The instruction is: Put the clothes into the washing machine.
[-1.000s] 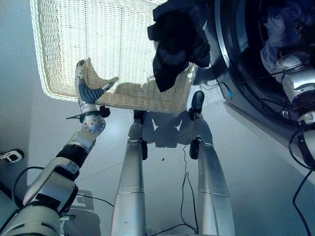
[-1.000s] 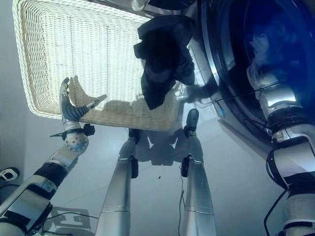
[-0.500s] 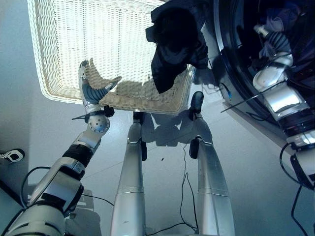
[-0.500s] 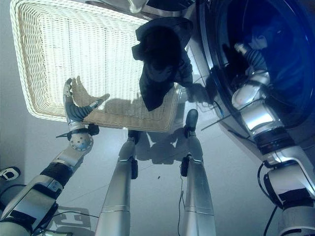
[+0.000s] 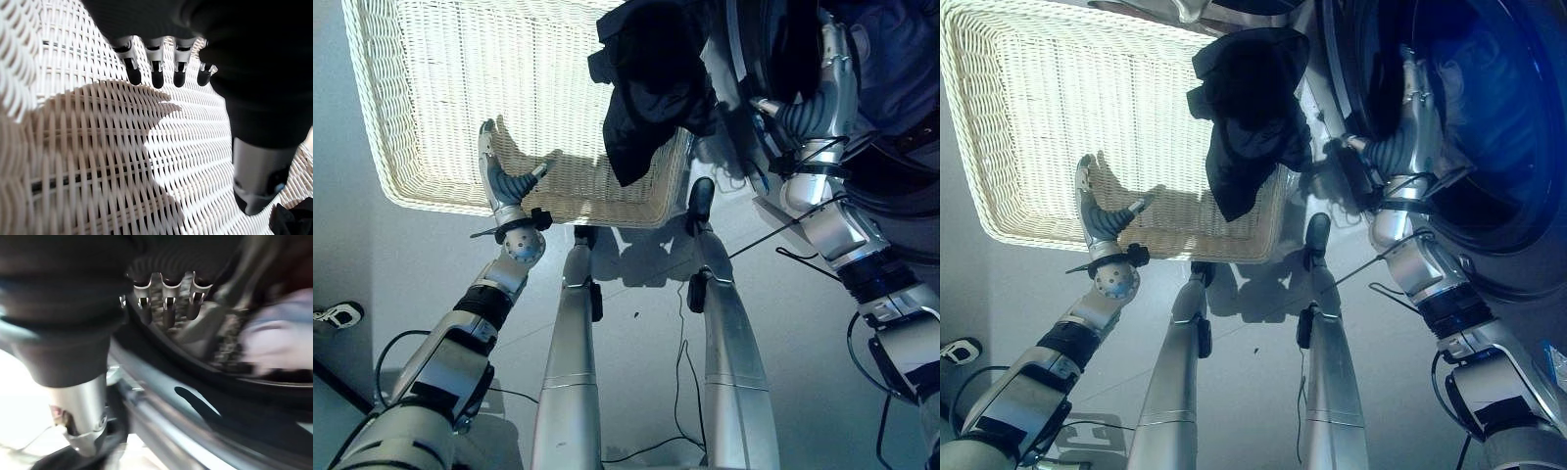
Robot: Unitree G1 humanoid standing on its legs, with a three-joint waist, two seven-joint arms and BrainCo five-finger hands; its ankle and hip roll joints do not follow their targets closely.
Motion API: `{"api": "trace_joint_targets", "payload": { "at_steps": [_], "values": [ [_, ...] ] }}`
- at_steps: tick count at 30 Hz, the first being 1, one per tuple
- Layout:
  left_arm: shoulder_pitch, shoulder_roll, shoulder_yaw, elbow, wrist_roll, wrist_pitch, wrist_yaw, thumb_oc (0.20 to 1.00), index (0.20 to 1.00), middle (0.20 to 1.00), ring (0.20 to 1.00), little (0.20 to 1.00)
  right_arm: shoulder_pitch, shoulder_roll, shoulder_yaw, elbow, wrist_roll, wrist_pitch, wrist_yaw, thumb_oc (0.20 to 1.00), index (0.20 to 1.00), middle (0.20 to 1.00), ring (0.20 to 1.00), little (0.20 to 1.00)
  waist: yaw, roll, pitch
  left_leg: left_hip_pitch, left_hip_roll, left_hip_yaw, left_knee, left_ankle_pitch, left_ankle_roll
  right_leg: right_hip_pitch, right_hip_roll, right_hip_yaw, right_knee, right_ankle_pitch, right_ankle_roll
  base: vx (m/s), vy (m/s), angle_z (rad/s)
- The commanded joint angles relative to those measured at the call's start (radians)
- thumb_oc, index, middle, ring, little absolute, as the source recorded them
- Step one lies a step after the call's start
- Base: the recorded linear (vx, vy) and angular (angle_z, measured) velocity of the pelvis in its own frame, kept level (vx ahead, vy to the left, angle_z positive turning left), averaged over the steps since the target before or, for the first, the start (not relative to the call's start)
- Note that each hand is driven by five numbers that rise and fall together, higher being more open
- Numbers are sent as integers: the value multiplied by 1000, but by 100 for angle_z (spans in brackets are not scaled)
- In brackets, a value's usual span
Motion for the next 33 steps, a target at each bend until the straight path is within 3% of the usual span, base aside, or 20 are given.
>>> {"api": "trace_joint_targets", "payload": {
  "at_steps": [1, 9, 14, 18, 28, 31, 33],
  "values": [
    [-10, -14, 71, -29, 22, -1, 21, 1000, 1000, 1000, 1000, 1000, -33, -14, 59, -101, -114, -78, 40, 1000, 1000, 1000, 1000, 1000, 9, 23, -15, 15, -117, 56, -44, 41, 104, 43, 107, -124, 50, -50, 49, -7, -20, 3],
    [-41, -25, 64, -20, 23, 9, -2, 1000, 1000, 1000, 1000, 1000, -170, 19, 188, -119, -159, -75, 101, 1000, 1000, 1000, 1000, 1000, 35, 28, -15, 14, -124, 46, -50, 51, 101, 49, 102, -137, 40, -46, 47, -1, -5, 1],
    [-51, -30, 63, -13, 23, 5, -20, 1000, 1000, 1000, 1000, 1000, -248, 54, 255, -107, -158, -30, 150, 1000, 1000, 1000, 1000, 1000, 53, 31, -15, 11, -129, 40, -51, 57, 98, 47, 98, -146, 37, -42, 44, 2, -7, 1],
    [-63, -34, 54, -8, 20, 10, -30, 1000, 1000, 1000, 1000, 1000, -297, 73, 320, -71, -153, 58, 213, 1000, 1000, 1000, 1000, 1000, 65, 34, -15, 5, -132, 36, -45, 62, 97, 44, 93, -152, 40, -39, 43, 5, -10, 3],
    [-89, -36, 26, -3, 20, 18, -42, 1000, 1000, 1000, 1000, 1000, -361, 113, 420, 69, -153, 174, 306, 1000, 1000, 1000, 1000, 1000, 86, 37, -15, -1, -138, 26, -50, 71, 95, 40, 83, -166, 36, -32, 42, 3, -5, 1],
    [-110, -30, 5, -3, 5, 33, -46, 1000, 1000, 1000, 1000, 1000, -393, 124, 482, 171, -155, 275, 412, 1000, 1000, 1000, 1000, 1000, 96, 37, -15, -4, -139, 21, -49, 75, 92, 40, 78, -175, 37, -27, 43, 3, -11, 1],
    [-113, -28, 1, -4, 2, 33, -47, 1000, 1000, 1000, 1000, 1000, -397, 125, 496, 186, -158, 292, 425, 1000, 1000, 1000, 1000, 1000, 98, 38, -15, -5, -139, 22, -50, 76, 92, 39, 77, -177, 37, -27, 43, 0, 0, 0]
  ]
}}
